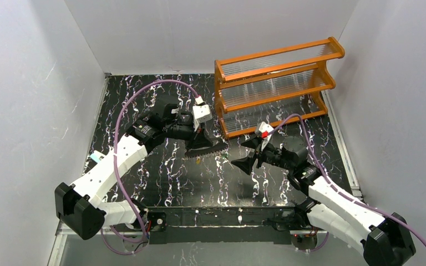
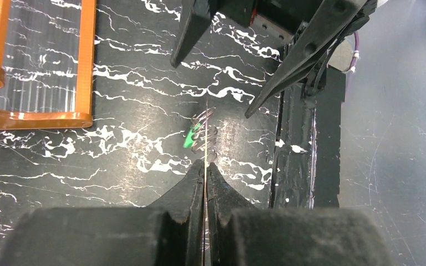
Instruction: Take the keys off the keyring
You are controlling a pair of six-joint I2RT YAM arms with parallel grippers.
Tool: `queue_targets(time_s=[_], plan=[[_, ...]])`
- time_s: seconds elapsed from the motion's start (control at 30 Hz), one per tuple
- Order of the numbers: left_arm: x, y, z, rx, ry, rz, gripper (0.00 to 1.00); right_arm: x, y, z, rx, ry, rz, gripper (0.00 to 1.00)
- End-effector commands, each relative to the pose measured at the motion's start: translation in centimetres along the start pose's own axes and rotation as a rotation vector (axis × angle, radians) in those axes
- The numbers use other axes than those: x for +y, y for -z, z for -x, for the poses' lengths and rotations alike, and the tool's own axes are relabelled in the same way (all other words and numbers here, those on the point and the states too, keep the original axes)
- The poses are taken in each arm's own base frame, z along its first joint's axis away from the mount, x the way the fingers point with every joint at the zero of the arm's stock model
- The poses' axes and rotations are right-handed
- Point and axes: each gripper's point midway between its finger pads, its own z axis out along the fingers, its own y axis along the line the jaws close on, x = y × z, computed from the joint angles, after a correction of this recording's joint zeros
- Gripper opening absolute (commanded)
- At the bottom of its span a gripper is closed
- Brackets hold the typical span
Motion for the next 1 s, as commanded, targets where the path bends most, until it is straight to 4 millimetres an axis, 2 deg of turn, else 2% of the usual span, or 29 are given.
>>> queue_targets(time_s=[0.0, 0.13, 0.37, 0.77, 0.9, 0.97], plan=[[-0.9, 1.8, 2.6, -0.051, -0.030, 0.030, 0.00, 0.1, -0.3, 1.2, -0.138, 0.093, 0.021, 0.97], [-1.6, 2.1, 3.3, -0.074, -0.026, 0.011, 0.00, 0.8, -0.3, 0.9, -0.215, 0.120, 0.064, 0.96], [-2.5, 2.2, 4.2, -0.102, -0.005, -0.027, 0.00, 2.0, -2.1, 0.4, -0.204, 0.119, 0.207, 0.88], [-3.2, 2.2, 5.0, -0.131, 0.016, -0.071, 0.00, 3.1, -3.1, 1.6, -0.247, 0.125, 0.315, 0.77], [-3.4, 2.2, 5.3, -0.139, 0.017, -0.081, 0.00, 3.5, -3.2, 1.4, -0.240, 0.119, 0.349, 0.70], [-3.3, 2.3, 5.4, -0.142, 0.018, -0.074, 0.00, 3.8, -3.2, 1.3, -0.234, 0.120, 0.369, 0.63]])
